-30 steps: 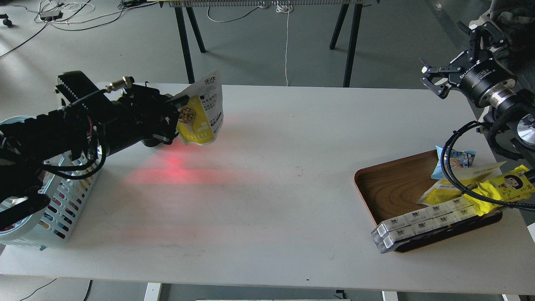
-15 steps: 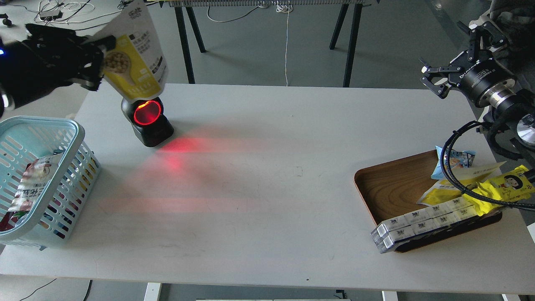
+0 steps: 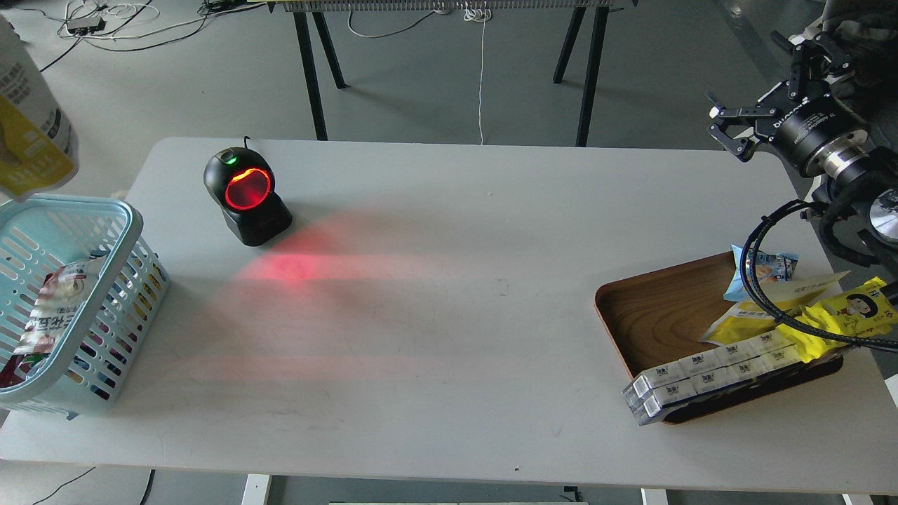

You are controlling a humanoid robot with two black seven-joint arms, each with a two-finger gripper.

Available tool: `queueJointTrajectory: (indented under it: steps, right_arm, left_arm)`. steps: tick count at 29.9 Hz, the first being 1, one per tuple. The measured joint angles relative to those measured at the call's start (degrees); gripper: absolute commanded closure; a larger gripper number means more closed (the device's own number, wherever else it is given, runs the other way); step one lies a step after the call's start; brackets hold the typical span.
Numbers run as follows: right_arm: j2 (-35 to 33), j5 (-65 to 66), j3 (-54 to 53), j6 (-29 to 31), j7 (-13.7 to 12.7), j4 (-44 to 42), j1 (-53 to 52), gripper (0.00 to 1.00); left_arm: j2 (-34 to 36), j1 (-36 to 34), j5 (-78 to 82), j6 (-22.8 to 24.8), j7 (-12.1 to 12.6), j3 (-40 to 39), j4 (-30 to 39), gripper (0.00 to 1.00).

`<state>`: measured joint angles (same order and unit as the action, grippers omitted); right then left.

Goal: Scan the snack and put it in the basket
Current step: 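Lift the packet with the left gripper over the blue basket, then lower the packet into the blue basket and release it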

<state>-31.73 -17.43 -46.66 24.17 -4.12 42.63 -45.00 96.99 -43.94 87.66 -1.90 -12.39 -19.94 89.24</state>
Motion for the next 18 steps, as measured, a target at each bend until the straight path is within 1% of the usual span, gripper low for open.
queueJointTrajectory:
  steps: [3, 10, 14, 18]
  right_arm:
    - [0.4, 0.0, 0.0, 0.0, 0.1, -0.1, 0.0, 0.02]
    - [0.8, 0.0, 0.0, 0.0, 0.1, -0.1, 0.0, 0.02]
    - [0.8, 0.0, 0.0, 0.0, 0.1, -0.1, 0.0, 0.02]
    - [0.8, 0.0, 0.1, 0.0, 0.1, -0.1, 0.0, 0.02]
  left_arm:
    - [1.0, 0.0, -1.3, -2.5, -0.1, 4.5, -1.0, 0.98]
    - [1.3, 0.0, -1.7, -11.4, 0.2, 16.3, -2.0, 0.98]
    - [-0.2, 0.1, -2.7, -15.6, 0.6, 20.4, -2.6, 0.98]
    - [-1.8, 0.1, -3.0, -18.4, 0.9, 23.7, -3.7, 0.98]
